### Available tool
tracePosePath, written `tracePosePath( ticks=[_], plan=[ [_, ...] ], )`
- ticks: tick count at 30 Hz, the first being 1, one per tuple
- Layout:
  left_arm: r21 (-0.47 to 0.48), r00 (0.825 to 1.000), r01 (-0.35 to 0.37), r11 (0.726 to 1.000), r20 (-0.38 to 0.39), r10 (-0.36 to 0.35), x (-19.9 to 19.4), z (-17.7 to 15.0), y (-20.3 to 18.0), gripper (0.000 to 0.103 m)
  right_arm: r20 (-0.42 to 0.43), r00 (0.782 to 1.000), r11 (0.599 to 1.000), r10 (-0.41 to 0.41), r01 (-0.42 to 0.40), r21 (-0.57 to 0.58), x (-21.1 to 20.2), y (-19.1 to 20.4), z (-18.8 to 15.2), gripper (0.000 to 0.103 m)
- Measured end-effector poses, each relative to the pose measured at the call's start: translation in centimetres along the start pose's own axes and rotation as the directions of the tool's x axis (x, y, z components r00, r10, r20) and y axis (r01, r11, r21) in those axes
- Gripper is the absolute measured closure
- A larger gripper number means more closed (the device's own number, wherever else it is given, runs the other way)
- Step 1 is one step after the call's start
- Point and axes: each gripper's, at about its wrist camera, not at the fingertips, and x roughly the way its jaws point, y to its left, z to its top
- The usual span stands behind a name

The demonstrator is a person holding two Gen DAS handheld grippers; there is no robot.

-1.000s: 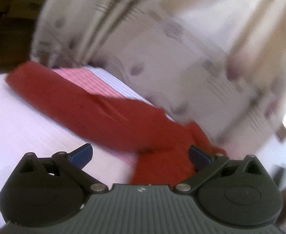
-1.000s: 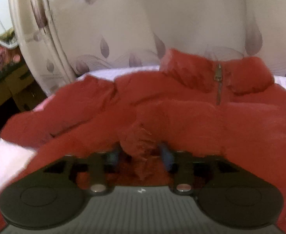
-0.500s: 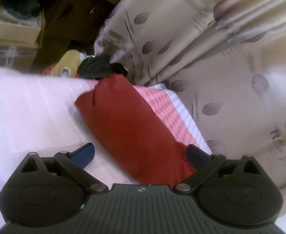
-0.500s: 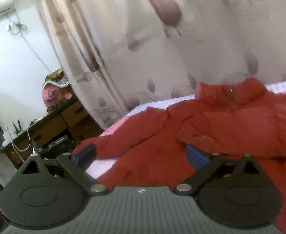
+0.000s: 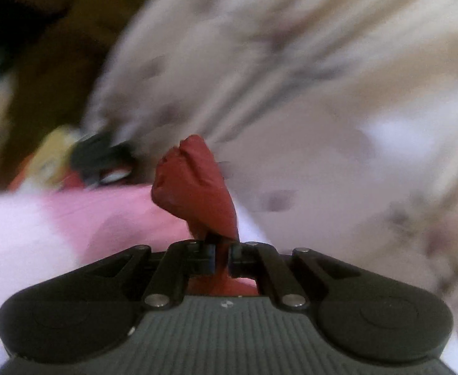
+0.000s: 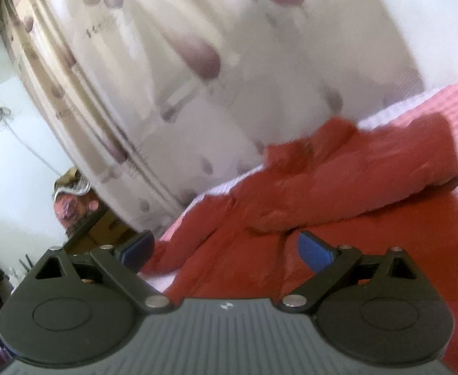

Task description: Fold large clothes

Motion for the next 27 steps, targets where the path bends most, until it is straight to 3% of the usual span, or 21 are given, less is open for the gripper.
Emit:
tracePosePath(
  ticks=[4, 7, 10, 15, 20, 23, 24, 25, 27],
  plan=[
    [0.177, 0.984, 0.173, 0.969, 0.012, -0.178, -2.1, -1.2, -10.7, 0.097, 0.067, 0.997, 0.999, -0.027, 0.024, 0.039, -2.0, -1.7, 1.0, 0.004],
    [0.230, 0.954, 0.300, 0.926, -0.063, -0.293, -2.6, -3.6, -17.4, 0.097, 0.093, 0.995, 0.998, -0.032, 0.026, 0.064, -2.9, -2.8, 1.3, 0.003],
    [0.277, 0.922, 0.385, 0.880, -0.162, -0.352, -2.1, -7.4, -22.8, 0.097, 0.111, 0.992, 0.996, -0.053, 0.044, 0.082, -3.8, -4.1, 1.3, 0.003],
    [0.395, 0.876, 0.467, 0.791, -0.333, -0.350, 0.0, -15.9, -28.6, 0.097, 0.129, 0.989, 0.991, -0.076, 0.060, 0.121, -4.7, -6.2, 1.2, 0.003],
    [0.471, 0.820, 0.530, 0.705, -0.498, -0.284, 3.1, -23.5, -30.4, 0.093, 0.122, 0.989, 0.988, -0.086, 0.069, 0.141, -4.7, -8.0, 1.4, 0.003],
    [0.497, 0.784, 0.572, 0.653, -0.566, -0.256, 4.4, -26.6, -30.1, 0.061, 0.108, 0.990, 0.989, -0.092, 0.078, 0.126, -3.9, -8.4, 1.8, 0.003],
    [0.500, 0.775, 0.580, 0.643, -0.582, -0.246, 4.6, -27.2, -30.0, 0.038, 0.100, 0.990, 0.990, -0.094, 0.083, 0.114, -3.4, -8.3, 2.1, 0.003],
    [0.503, 0.777, 0.577, 0.643, -0.581, -0.243, 4.6, -27.5, -29.8, 0.022, 0.090, 0.991, 0.991, -0.100, 0.091, 0.096, -2.9, -8.2, 2.4, 0.003],
    [0.501, 0.783, 0.585, 0.638, -0.554, -0.283, 3.5, -26.8, -28.2, 0.013, 0.090, 0.990, 0.994, -0.109, 0.107, 0.030, -1.9, -7.5, 3.3, 0.003]
  ],
)
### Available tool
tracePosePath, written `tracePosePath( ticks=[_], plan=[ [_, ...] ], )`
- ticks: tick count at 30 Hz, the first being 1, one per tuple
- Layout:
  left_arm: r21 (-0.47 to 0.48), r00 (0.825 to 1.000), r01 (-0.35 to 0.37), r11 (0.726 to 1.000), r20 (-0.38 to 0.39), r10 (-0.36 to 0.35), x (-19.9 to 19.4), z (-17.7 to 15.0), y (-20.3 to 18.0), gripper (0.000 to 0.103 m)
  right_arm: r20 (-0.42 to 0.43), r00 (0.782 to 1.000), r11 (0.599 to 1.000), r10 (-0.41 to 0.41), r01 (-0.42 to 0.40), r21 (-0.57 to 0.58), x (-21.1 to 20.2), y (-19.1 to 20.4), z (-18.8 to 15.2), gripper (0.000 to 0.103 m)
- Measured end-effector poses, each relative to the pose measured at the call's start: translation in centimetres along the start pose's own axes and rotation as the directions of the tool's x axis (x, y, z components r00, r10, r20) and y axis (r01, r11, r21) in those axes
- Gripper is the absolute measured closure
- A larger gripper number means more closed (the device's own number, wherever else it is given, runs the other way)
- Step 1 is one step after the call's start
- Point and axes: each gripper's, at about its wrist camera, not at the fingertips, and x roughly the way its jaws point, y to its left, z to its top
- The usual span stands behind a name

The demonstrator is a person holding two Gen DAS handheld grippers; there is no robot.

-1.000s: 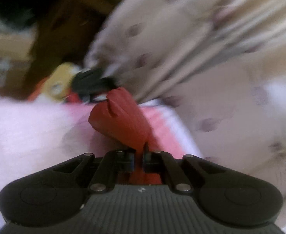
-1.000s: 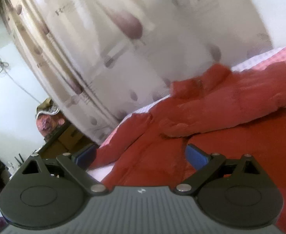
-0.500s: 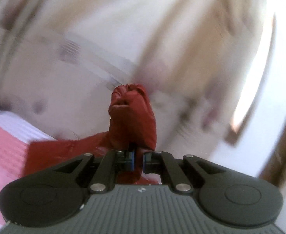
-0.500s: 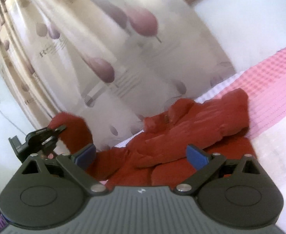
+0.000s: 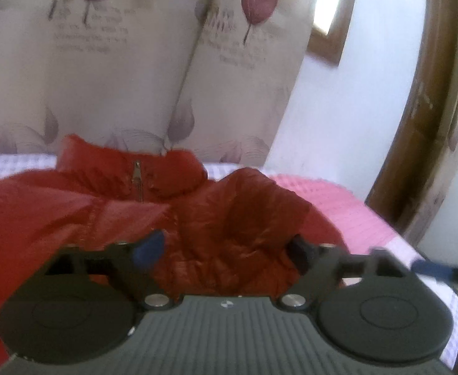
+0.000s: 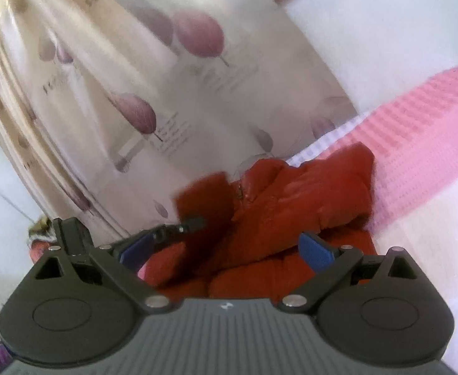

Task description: Fold large clothes

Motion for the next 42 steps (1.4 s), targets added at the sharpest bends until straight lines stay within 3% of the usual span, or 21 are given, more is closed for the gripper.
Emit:
tracePosePath(
  ticks=[1, 4, 5, 6, 8, 9, 10, 13, 15, 18, 21, 24, 27, 29, 32, 35, 37, 38, 39, 40, 42],
  plan=[
    [0.011, 1.000, 0.005, 1.000, 0.019, -0.005, -0.6, 0.1, 0.2, 0.002, 0.013, 1.000, 0.998, -0.004, 0.005, -0.063, 0.5, 0.8, 0.5, 0.003],
    [-0.034, 0.997, 0.007, 0.999, 0.071, -0.005, -2.8, 1.0, 1.0, 0.003, 0.029, 0.999, 0.969, -0.034, 0.040, -0.245, 2.8, 3.5, 2.2, 0.009],
    [-0.052, 0.995, 0.006, 0.999, 0.095, -0.001, -3.6, 1.5, 1.6, 0.005, 0.006, 1.000, 0.956, -0.020, 0.021, -0.294, 4.2, 4.4, 2.9, 0.021],
    [-0.054, 0.994, -0.012, 0.998, 0.107, 0.018, -4.1, 2.1, 2.0, 0.015, -0.018, 1.000, 0.944, -0.014, 0.008, -0.328, 5.6, 5.1, 3.5, 0.032],
    [-0.042, 0.996, -0.067, 0.997, 0.056, 0.069, -4.3, 3.1, 2.8, 0.041, -0.040, 0.999, 0.917, -0.032, 0.013, -0.398, 8.4, 6.5, 4.0, 0.037],
    [-0.027, 0.994, -0.102, 0.994, 0.032, 0.103, -3.9, 3.5, 3.1, 0.059, -0.069, 0.997, 0.905, -0.027, -0.005, -0.426, 10.0, 7.0, 4.0, 0.041],
    [-0.006, 0.989, -0.150, 0.989, 0.005, 0.150, -3.2, 3.5, 3.4, 0.065, -0.111, 0.993, 0.894, -0.032, -0.021, -0.447, 11.6, 7.5, 3.8, 0.043],
    [0.058, 0.969, -0.228, 0.972, -0.086, 0.232, -1.0, 3.0, 4.6, 0.065, -0.208, 0.973, 0.851, -0.104, -0.022, -0.525, 15.0, 7.6, 2.0, 0.047],
    [0.084, 0.958, -0.260, 0.962, -0.102, 0.268, 0.0, 2.4, 5.9, 0.065, -0.239, 0.950, 0.811, -0.200, 0.024, -0.585, 17.1, 6.8, 0.7, 0.051],
    [0.028, 0.947, -0.290, 0.957, -0.134, 0.291, 1.4, 1.3, 8.7, 0.064, -0.247, 0.927, 0.773, -0.282, 0.067, -0.630, 19.2, 5.0, -0.2, 0.054],
    [-0.053, 0.936, -0.326, 0.944, -0.156, 0.314, 2.2, 0.2, 11.7, 0.055, -0.258, 0.915, 0.758, -0.311, 0.076, -0.648, 20.4, 3.9, -0.5, 0.056],
    [-0.170, 0.945, -0.298, 0.939, -0.194, 0.265, 2.4, -0.7, 14.5, 0.055, -0.277, 0.904, 0.744, -0.326, 0.064, -0.666, 21.3, 3.3, -1.2, 0.056],
    [-0.181, 0.948, -0.286, 0.941, -0.195, 0.251, 2.8, -1.4, 15.4, 0.055, -0.311, 0.893, 0.758, -0.326, 0.050, -0.650, 22.4, 2.5, -1.8, 0.056],
    [-0.145, 0.947, -0.293, 0.945, -0.183, 0.265, 3.3, -2.0, 15.3, 0.055, -0.313, 0.896, 0.764, -0.316, 0.045, -0.644, 22.7, 1.9, -2.2, 0.056],
    [-0.191, 0.952, -0.285, 0.939, -0.174, 0.253, 3.3, -2.8, 16.2, 0.057, -0.308, 0.903, 0.775, -0.300, 0.042, -0.631, 22.8, 1.0, -2.5, 0.056],
    [-0.255, 0.953, -0.291, 0.922, -0.168, 0.254, 2.7, -3.5, 17.3, 0.072, -0.310, 0.911, 0.799, -0.271, 0.034, -0.601, 22.8, -0.3, -2.5, 0.056],
    [-0.337, 0.946, -0.316, 0.887, -0.184, 0.267, 2.7, -3.7, 18.7, 0.091, -0.316, 0.918, 0.827, -0.240, 0.022, -0.562, 23.1, -1.4, -2.2, 0.056],
    [-0.400, 0.954, -0.295, 0.868, -0.180, 0.241, 2.5, -3.9, 19.7, 0.091, -0.323, 0.917, 0.835, -0.234, 0.019, -0.550, 23.2, -1.5, -2.0, 0.056],
    [-0.410, 0.956, -0.287, 0.866, -0.173, 0.235, 2.3, -4.0, 19.8, 0.091, -0.326, 0.917, 0.838, -0.229, 0.015, -0.545, 23.1, -1.6, -1.9, 0.056],
    [-0.376, 0.951, -0.304, 0.875, -0.176, 0.255, 2.1, -3.7, 19.2, 0.091, -0.329, 0.917, 0.843, -0.224, 0.013, -0.538, 23.1, -1.6, -1.7, 0.056],
    [-0.222, 0.917, -0.387, 0.895, -0.194, 0.349, 2.0, -2.6, 17.0, 0.092, -0.327, 0.919, 0.842, -0.219, 0.009, -0.539, 22.7, -1.3, -1.4, 0.054]
  ],
)
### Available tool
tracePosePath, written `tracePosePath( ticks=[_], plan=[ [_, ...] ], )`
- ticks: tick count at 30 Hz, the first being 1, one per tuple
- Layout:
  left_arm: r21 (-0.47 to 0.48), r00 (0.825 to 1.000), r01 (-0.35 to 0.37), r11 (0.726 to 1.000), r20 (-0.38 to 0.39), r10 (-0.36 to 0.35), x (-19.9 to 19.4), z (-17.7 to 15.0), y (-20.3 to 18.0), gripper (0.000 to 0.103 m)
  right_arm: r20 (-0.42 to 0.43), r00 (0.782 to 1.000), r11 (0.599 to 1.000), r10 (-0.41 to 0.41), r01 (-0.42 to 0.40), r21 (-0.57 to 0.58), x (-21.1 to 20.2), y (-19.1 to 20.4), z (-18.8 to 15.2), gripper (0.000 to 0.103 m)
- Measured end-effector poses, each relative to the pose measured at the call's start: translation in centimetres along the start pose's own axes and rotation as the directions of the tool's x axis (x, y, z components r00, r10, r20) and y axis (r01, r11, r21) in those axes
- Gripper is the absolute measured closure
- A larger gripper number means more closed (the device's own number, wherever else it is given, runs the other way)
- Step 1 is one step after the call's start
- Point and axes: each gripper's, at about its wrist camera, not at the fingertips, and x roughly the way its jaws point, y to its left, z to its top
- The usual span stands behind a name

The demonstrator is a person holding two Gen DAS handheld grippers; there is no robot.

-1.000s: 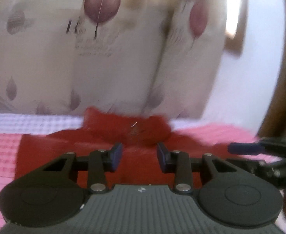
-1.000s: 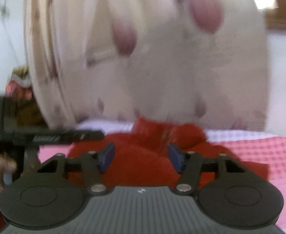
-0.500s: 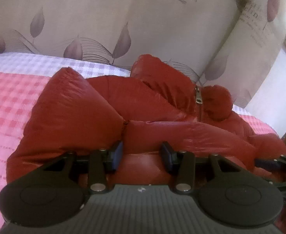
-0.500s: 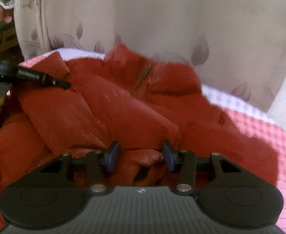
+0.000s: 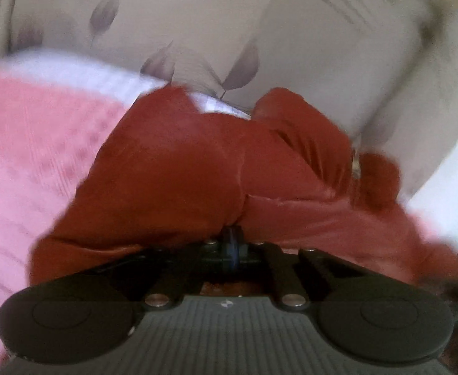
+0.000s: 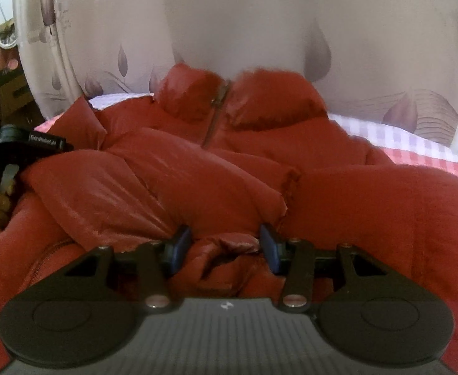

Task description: Fold large clothes

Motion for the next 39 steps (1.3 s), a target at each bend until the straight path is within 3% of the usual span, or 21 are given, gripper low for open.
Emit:
tracePosePath(
  ticks=[2, 3, 4, 6, 8, 10, 11, 12, 13, 15, 18, 21, 26, 39],
  plan=[
    [0.096, 0.998, -0.041, 0.995, 0.041, 0.037, -1.5, 0.4, -2.0, 0.079, 0.016, 1.000, 1.000, -0.017, 0.017, -0.024, -0.9, 0.3, 0.7, 0.053],
    [0.114, 0.996, -0.049, 0.992, 0.081, 0.039, -2.6, 0.7, -2.6, 0.061, 0.031, 0.999, 0.999, -0.030, 0.031, -0.024, -1.6, 0.4, 1.1, 0.052],
    [0.128, 0.991, -0.053, 0.990, 0.126, 0.037, -3.6, 1.2, -3.0, 0.049, 0.069, 0.997, 0.999, -0.043, 0.044, -0.022, -2.8, 0.6, 1.5, 0.052],
    [0.168, 0.981, -0.071, 0.983, 0.190, 0.039, -4.8, 2.4, -3.8, 0.039, 0.145, 0.989, 0.999, -0.037, 0.039, -0.009, -4.6, 0.8, 2.6, 0.052],
    [0.187, 0.979, -0.085, 0.979, 0.196, 0.048, -4.6, 3.6, -4.0, 0.040, 0.175, 0.984, 1.000, -0.014, 0.018, -0.017, -5.3, 1.3, 3.9, 0.051],
    [0.197, 0.989, -0.082, 0.977, 0.136, 0.055, -2.7, 4.9, -3.7, 0.044, 0.168, 0.986, 0.998, -0.019, 0.030, -0.061, -4.5, 2.3, 5.1, 0.051],
    [0.195, 0.992, -0.096, 0.976, 0.102, 0.078, -1.6, 5.0, -3.6, 0.050, 0.146, 0.989, 0.997, -0.021, 0.033, -0.074, -3.4, 2.8, 5.5, 0.051],
    [0.184, 0.992, -0.111, 0.977, 0.073, 0.099, -0.6, 5.1, -3.0, 0.065, 0.118, 0.993, 0.996, -0.020, 0.030, -0.078, -2.2, 3.2, 5.8, 0.051],
    [0.176, 0.992, -0.126, 0.976, 0.053, 0.119, 0.3, 5.0, -2.5, 0.069, 0.096, 0.995, 0.996, -0.022, 0.030, -0.089, -1.1, 3.3, 6.0, 0.051],
    [0.176, 0.986, -0.163, 0.971, 0.051, 0.156, 1.2, 4.6, -1.5, 0.069, 0.044, 0.998, 0.991, -0.051, 0.056, -0.119, 1.1, 3.7, 5.6, 0.052],
    [0.175, 0.988, -0.157, 0.972, 0.041, 0.152, 2.3, 4.0, -0.5, 0.069, 0.026, 0.999, 0.993, -0.047, 0.050, -0.105, 2.3, 3.4, 4.7, 0.052],
    [0.187, 0.987, -0.161, 0.969, 0.048, 0.155, 3.0, 3.2, -0.3, 0.069, -0.006, 0.999, 0.995, -0.046, 0.045, -0.093, 3.4, 2.8, 4.0, 0.046],
    [0.133, 0.991, -0.129, 0.983, 0.042, 0.125, 3.5, 3.1, 0.5, 0.068, 0.002, 1.000, 1.000, 0.002, -0.002, -0.005, 4.2, 0.9, 2.7, 0.040],
    [0.131, 0.991, -0.128, 0.983, 0.038, 0.124, 3.5, 3.0, 0.5, 0.069, 0.004, 1.000, 1.000, -0.018, 0.018, -0.012, 4.3, 1.2, 2.8, 0.036]
  ],
)
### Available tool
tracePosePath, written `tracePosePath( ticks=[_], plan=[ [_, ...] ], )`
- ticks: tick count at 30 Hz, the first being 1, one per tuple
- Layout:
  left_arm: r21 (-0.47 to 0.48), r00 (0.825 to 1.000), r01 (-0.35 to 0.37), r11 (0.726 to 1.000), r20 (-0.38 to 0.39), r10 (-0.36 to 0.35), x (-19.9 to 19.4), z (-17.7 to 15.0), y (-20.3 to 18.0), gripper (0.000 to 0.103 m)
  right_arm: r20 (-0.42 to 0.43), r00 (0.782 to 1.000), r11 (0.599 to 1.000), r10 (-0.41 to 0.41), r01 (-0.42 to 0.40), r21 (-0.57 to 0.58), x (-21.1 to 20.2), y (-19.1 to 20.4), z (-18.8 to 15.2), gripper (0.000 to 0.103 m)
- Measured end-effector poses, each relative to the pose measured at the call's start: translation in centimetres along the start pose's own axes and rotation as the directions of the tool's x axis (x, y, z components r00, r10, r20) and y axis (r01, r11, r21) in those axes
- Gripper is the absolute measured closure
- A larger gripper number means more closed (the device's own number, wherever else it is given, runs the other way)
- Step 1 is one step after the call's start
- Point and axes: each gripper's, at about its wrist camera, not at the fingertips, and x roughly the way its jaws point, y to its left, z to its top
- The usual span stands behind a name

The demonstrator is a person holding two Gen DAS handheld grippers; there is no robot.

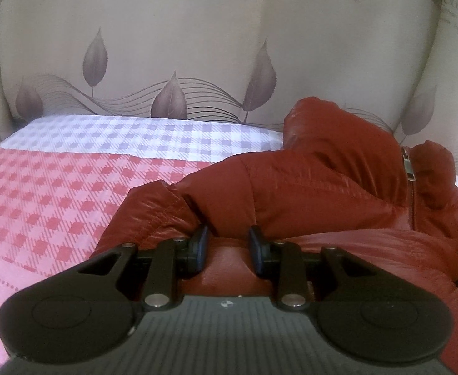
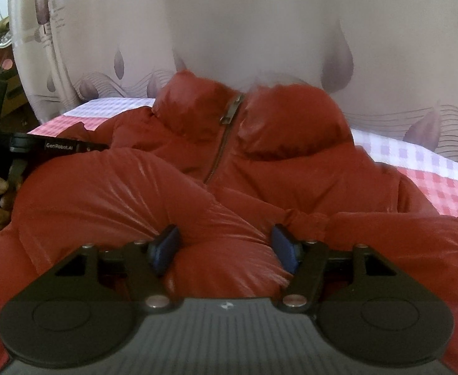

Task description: Fold large clothes

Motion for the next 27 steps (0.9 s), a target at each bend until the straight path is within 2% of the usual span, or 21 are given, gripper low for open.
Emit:
tracePosePath(
  ticks=[12, 16, 18, 19, 21, 23, 24, 25, 27],
  plan=[
    [0.008, 1.000, 0.010, 1.000, -0.002, -0.010, -0.1, 0.0, 0.2, 0.069, -0.008, 0.999, 0.999, -0.045, 0.045, -0.002, 0.4, 0.2, 0.2, 0.023],
    [0.014, 1.000, 0.007, 1.000, 0.003, -0.007, -0.1, -0.1, 0.2, 0.069, -0.008, 0.998, 0.998, -0.066, 0.066, -0.002, 0.5, 0.2, 0.1, 0.015],
    [0.017, 1.000, 0.014, 1.000, 0.007, -0.014, -0.2, -0.1, 0.2, 0.068, -0.003, 0.997, 0.997, -0.081, 0.081, 0.011, 0.5, 0.1, 0.2, 0.008],
    [0.015, 0.999, 0.032, 0.999, 0.009, -0.032, -0.5, -0.1, 0.4, 0.063, -0.001, 0.996, 0.996, -0.088, 0.088, 0.015, 0.4, 0.1, 0.2, 0.007],
    [0.009, 0.997, 0.074, 0.997, -0.004, -0.074, -1.8, 0.2, 0.9, 0.061, 0.015, 0.996, 0.996, -0.087, 0.087, 0.035, -0.5, -0.1, 0.1, 0.006],
    [-0.065, 0.987, 0.159, 0.985, 0.004, -0.159, -5.2, 0.4, 2.2, 0.045, 0.031, 0.993, 0.990, -0.114, 0.111, 0.087, -3.6, -0.3, 0.1, 0.005],
    [-0.092, 0.978, 0.209, 0.974, 0.021, -0.208, -7.2, 0.4, 3.0, 0.030, 0.087, 0.992, 0.990, -0.088, 0.077, 0.120, -6.5, -0.4, -0.2, 0.005],
    [-0.095, 0.968, 0.250, 0.964, 0.043, -0.247, -9.7, 0.1, 3.7, 0.019, 0.145, 0.988, 0.989, -0.046, 0.025, 0.146, -10.0, -0.4, -0.9, 0.005],
    [-0.045, 0.963, 0.263, 0.964, 0.073, -0.259, -15.0, -1.0, 4.9, 0.007, 0.199, 0.980, 0.982, 0.023, -0.059, 0.178, -15.6, -0.5, -3.1, 0.001]
  ],
)
